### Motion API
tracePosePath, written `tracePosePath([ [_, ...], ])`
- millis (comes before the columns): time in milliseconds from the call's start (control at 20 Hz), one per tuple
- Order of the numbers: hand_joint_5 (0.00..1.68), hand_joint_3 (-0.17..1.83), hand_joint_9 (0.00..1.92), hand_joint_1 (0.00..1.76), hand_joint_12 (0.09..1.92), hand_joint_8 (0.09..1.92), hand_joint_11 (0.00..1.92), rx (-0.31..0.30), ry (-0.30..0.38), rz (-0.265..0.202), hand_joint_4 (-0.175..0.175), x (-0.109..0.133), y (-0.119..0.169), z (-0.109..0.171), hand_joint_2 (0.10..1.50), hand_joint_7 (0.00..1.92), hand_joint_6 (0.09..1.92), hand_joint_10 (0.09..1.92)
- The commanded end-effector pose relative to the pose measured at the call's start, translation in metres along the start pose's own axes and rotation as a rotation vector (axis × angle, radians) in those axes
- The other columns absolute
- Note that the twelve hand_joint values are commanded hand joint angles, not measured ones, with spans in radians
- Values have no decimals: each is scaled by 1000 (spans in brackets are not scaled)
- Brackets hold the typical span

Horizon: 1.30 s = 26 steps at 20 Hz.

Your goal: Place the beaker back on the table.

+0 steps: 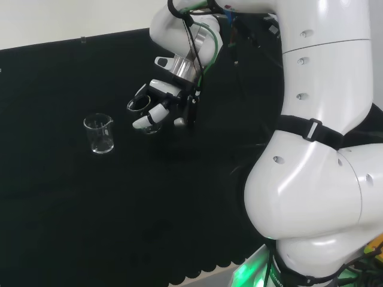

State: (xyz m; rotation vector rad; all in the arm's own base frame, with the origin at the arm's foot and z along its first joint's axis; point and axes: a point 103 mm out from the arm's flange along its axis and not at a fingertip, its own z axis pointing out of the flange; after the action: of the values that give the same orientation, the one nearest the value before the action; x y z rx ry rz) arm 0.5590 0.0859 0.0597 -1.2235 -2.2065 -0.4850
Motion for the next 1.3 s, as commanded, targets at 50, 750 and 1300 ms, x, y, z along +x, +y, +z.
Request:
tracePosePath([
  [50,1466,647,1652,1327,808,87,1108,4,4,-1,-175,-1,0,2,598,1587,262,87],
  [750,1461,629,1649,1326,817,87,1106,3,-4,19,-175,-6,-3,10,610,1582,262,87],
  [1300,1201,247,1512,1215,883,428,991,37,-9,4,-65,-5,-11,8,835,1359,548,87],
])
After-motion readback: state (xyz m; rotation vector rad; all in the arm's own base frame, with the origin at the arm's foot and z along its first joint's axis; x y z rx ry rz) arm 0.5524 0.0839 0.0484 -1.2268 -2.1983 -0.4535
